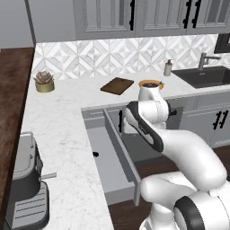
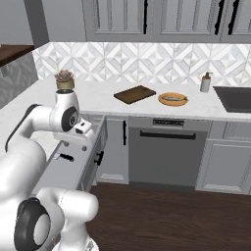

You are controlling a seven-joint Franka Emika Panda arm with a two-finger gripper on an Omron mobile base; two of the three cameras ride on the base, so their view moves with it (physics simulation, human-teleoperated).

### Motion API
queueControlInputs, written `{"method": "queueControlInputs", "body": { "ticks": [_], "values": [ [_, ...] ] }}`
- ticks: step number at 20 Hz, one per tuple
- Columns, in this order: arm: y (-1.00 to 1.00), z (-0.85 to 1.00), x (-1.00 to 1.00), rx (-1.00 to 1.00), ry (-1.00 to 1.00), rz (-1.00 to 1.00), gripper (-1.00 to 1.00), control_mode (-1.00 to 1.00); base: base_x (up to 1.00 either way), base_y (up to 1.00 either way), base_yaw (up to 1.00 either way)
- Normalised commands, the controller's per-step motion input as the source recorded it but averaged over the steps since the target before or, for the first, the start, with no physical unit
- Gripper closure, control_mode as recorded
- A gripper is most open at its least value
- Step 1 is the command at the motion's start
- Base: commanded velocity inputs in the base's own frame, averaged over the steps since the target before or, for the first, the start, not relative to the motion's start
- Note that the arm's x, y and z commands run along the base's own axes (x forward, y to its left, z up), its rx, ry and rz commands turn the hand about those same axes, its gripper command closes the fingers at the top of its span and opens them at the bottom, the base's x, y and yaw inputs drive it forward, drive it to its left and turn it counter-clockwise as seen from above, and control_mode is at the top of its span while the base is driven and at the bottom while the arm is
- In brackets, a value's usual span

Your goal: Pick up the knife from the drawer and place it on the cutting board. Then place the meat from the plate to the cutting board.

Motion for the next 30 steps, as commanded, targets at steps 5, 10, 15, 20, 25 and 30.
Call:
{"method": "queueControlInputs", "body": {
  "ticks": [5, 10, 15, 20, 25, 30],
  "values": [
    [0.49, -0.71, 0.71, 0.0, 0.04, 0.23, -1.0, -1.0, 0.0, 0.0, 0.0],
    [0.13, -0.7, 0.53, -0.07, 0.06, 0.13, -1.0, -1.0, 0.0, 0.0, 0.0],
    [0.0, -0.48, 0.3, -0.01, 0.05, 0.08, -1.0, -1.0, 0.0, 0.0, 0.0],
    [-0.12, -0.62, 0.18, 0.0, 0.02, 0.03, -1.0, -1.0, 0.0, 0.0, 0.0],
    [-0.05, -0.41, 0.23, 0.0, 0.0, 0.02, -1.0, -1.0, 0.0, 0.0, 0.0],
    [0.0, -0.38, 0.28, 0.0, 0.0, 0.0, -1.0, -1.0, 0.0, 0.0, 0.0]
  ]
}}
